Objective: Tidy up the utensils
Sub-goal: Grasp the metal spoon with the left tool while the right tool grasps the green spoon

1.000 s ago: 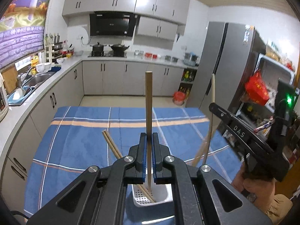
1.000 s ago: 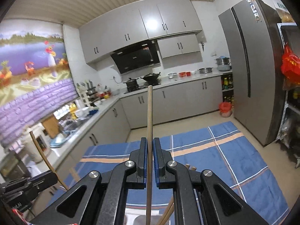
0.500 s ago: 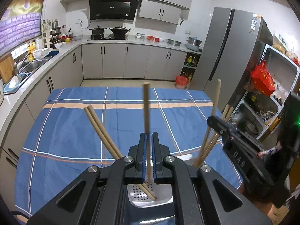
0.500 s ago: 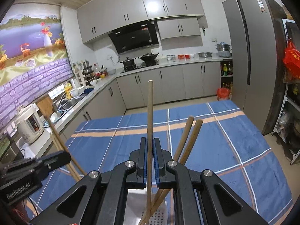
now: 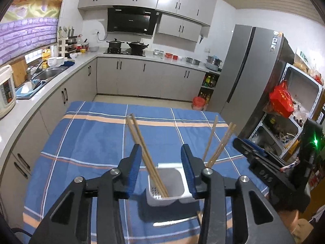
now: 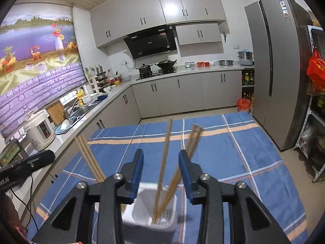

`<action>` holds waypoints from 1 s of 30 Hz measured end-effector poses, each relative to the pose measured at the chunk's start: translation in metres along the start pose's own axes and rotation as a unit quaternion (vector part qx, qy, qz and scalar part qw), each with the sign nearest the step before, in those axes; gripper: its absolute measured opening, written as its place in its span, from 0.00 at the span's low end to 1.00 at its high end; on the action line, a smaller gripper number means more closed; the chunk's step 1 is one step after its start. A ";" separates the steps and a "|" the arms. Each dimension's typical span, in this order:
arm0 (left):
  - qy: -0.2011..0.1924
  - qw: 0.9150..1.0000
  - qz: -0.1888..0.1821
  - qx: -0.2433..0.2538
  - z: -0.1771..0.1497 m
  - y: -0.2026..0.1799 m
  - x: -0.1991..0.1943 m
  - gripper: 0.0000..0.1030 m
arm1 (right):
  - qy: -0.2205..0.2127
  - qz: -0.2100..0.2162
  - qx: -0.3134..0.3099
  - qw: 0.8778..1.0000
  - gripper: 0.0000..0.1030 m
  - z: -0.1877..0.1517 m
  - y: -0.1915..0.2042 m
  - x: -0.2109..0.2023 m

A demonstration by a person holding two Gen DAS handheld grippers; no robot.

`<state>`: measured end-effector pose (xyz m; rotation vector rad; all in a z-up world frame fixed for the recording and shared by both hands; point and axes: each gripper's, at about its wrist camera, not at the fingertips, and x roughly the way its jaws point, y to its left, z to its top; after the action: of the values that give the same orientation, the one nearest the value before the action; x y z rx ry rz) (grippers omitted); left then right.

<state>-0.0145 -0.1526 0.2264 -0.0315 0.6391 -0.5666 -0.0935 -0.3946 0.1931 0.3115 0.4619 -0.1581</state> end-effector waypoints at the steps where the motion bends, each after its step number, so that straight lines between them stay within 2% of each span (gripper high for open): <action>1: 0.001 1.000 0.001 0.000 -0.005 0.001 -0.007 0.38 | 0.006 -0.002 0.000 1.000 0.44 -0.005 -0.005 -0.009; 3: 0.006 1.000 0.003 0.002 -0.016 0.003 -0.015 0.40 | 0.021 -0.008 0.001 1.000 0.50 -0.018 -0.013 -0.020; 5: 0.018 1.000 0.005 0.006 -0.032 0.003 -0.019 0.41 | 0.047 -0.017 0.003 0.999 0.51 -0.036 -0.023 -0.029; 9: 0.072 0.997 -0.004 -0.005 -0.072 0.007 -0.012 0.41 | 0.129 -0.028 0.018 0.991 0.51 -0.094 -0.053 -0.037; 12: 0.121 0.992 -0.024 -0.018 -0.105 0.005 -0.001 0.41 | 0.178 -0.021 0.035 0.983 0.51 -0.130 -0.067 -0.038; 15: 0.146 0.989 -0.035 -0.016 -0.128 -0.005 0.009 0.41 | 0.203 -0.013 0.044 0.978 0.51 -0.150 -0.070 -0.037; 21: 0.163 0.983 -0.036 0.074 -0.149 -0.031 0.042 0.41 | 0.238 0.021 0.044 0.970 0.51 -0.174 -0.056 -0.032; 30: 0.200 0.964 -0.077 0.160 -0.152 -0.053 0.099 0.41 | 0.255 0.031 0.050 0.965 0.51 -0.185 -0.047 -0.027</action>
<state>-0.0627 -0.2267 0.0587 0.3482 0.9362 -0.8313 -0.2038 -0.3758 0.0358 0.4678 0.9563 -0.0359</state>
